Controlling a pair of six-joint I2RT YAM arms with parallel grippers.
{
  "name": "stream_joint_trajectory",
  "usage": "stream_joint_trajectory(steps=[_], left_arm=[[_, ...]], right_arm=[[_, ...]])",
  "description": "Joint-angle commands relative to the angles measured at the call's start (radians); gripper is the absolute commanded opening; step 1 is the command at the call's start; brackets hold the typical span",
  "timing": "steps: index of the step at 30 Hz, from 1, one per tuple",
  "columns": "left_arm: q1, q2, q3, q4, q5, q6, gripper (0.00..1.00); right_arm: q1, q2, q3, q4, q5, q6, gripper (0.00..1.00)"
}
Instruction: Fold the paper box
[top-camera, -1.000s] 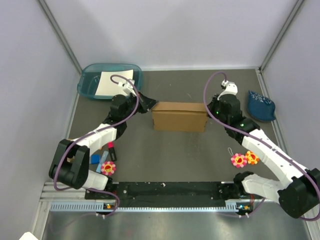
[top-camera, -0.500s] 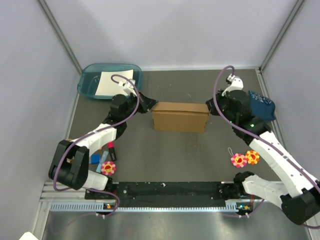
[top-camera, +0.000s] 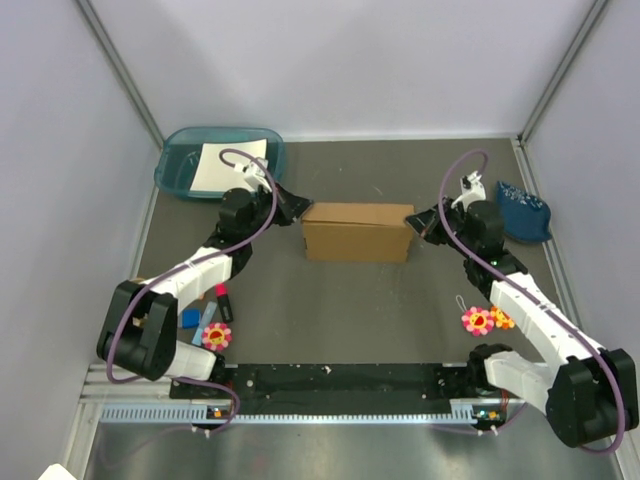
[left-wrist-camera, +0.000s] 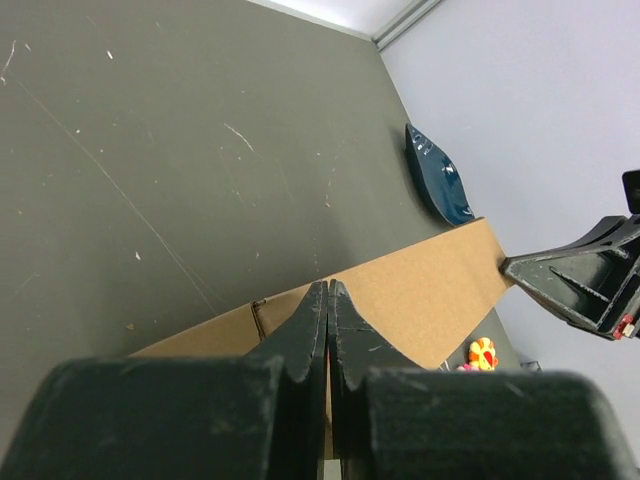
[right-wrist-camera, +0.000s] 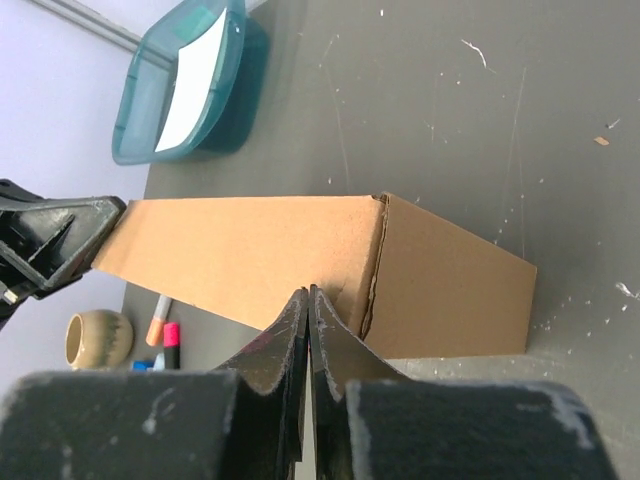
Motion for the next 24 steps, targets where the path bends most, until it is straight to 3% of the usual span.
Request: stream_joint_trajectory(steps=[1,9,13,17,20,24], left_arm=[[-0.007,-0.008,-0.014,-0.156,-0.017,0.042,0.0],[0.028,-0.137,0.067,-0.109,-0.026,-0.041,0.11],[0.045,-0.104,0.101,-0.069,0.058,-0.088,0.11],[0.049,-0.075,0.017,0.043,0.136,-0.167,0.04],[0.042,-0.036,-0.029,-0.071,0.156,-0.132,0.0],[0.037,0.028,-0.19,-0.015,0.153,-0.133,0.0]], right_arm=[[0.013,0.021,-0.053,-0.05,-0.061,0.024,0.0],[0.013,0.034,0.024,-0.129,-0.043,-0.014,0.0],[0.013,0.032,0.021,-0.128,-0.041,-0.014,0.0],[0.013,0.032,0.014,-0.128,-0.04,-0.014,0.0],[0.015,0.032,0.011,-0.128,-0.041,-0.013,0.0],[0.013,0.026,0.014,-0.142,-0.036,-0.024,0.0]])
